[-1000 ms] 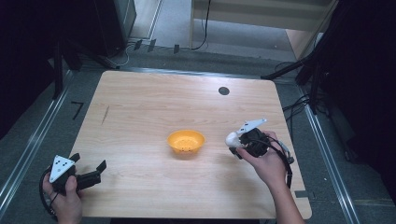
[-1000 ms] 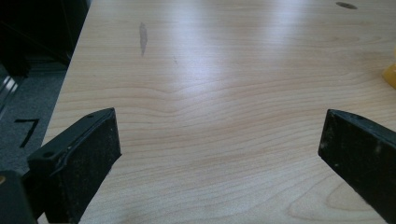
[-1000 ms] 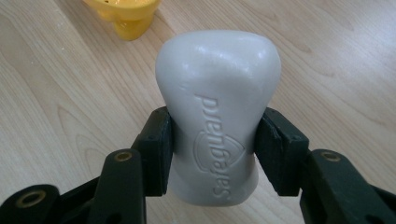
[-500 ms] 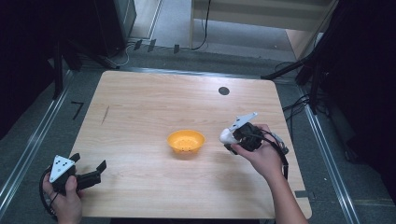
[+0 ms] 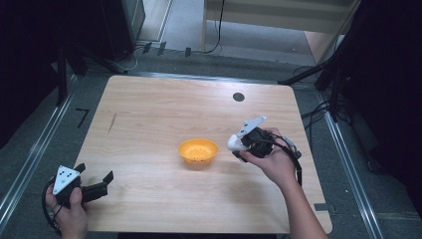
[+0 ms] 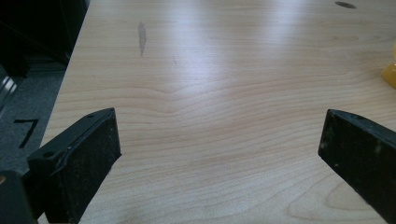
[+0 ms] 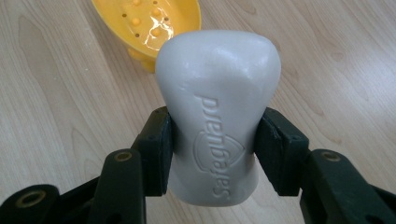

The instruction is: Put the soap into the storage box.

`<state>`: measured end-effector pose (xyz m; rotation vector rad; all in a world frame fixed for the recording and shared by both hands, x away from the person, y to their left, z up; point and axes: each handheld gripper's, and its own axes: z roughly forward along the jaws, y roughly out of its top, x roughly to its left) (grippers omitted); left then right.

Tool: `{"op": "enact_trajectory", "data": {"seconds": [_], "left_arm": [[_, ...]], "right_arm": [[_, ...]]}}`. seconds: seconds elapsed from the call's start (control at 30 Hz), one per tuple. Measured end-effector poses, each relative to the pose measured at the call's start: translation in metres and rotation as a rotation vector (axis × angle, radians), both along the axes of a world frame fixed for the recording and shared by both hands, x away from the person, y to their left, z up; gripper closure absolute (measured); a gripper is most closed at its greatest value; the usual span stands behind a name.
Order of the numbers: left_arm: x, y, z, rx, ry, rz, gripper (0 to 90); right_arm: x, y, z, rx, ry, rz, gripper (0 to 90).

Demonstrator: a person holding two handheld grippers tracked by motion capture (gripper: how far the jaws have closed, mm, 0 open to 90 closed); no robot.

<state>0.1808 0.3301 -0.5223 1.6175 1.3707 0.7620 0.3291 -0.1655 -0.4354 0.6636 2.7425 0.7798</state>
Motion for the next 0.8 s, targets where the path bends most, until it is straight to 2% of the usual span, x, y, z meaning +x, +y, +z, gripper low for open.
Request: {"op": "enact_trajectory", "data": {"seconds": [0.37, 0.6, 0.8], "left_arm": [[0.0, 0.0, 0.0, 0.0, 0.0, -0.001, 0.0], [0.0, 0.0, 0.0, 0.0, 0.0, -0.002, 0.0], [0.0, -0.001, 0.0, 0.001, 0.0, -0.001, 0.0]], "right_arm": [[0.006, 0.016, 0.004, -0.018, -0.001, 0.059, 50.9], [0.008, 0.027, 0.004, -0.049, -0.006, 0.105, 50.9], [0.011, 0.034, 0.007, -0.048, -0.004, 0.133, 50.8]]}}
